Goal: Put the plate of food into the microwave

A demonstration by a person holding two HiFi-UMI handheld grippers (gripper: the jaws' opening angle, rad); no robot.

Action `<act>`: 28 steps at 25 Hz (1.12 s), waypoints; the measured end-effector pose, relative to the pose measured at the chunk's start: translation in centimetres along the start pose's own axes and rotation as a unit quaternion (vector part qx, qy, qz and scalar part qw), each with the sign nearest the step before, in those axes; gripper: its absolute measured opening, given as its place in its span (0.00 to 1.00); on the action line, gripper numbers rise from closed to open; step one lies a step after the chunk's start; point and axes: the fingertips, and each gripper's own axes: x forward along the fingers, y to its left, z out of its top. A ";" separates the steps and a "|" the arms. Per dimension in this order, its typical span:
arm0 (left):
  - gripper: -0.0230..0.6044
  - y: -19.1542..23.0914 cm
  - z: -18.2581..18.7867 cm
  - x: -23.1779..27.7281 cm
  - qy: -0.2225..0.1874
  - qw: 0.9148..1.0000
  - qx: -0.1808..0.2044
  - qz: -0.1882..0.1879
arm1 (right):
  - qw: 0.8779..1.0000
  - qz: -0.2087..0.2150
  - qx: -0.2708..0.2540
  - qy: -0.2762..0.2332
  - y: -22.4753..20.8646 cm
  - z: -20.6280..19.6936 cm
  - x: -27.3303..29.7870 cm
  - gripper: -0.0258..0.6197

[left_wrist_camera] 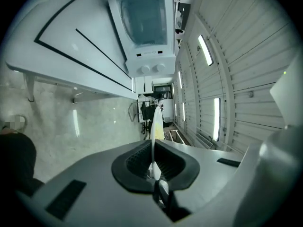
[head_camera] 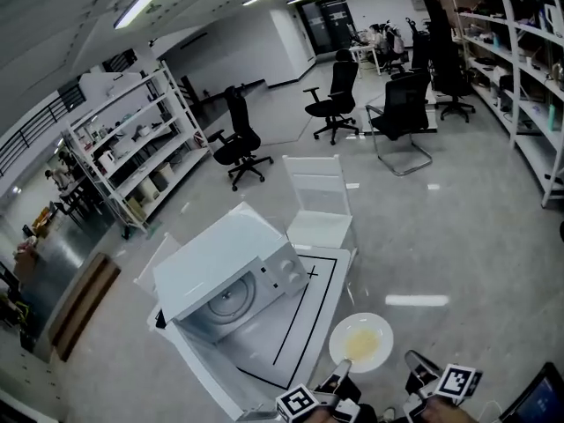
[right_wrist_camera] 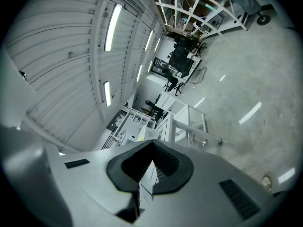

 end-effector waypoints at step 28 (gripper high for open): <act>0.06 1.8 19.1 0.1 -0.274 0.960 -0.045 0.014 | 0.962 0.083 -0.057 0.255 4.7 -1.5 24.9 0.04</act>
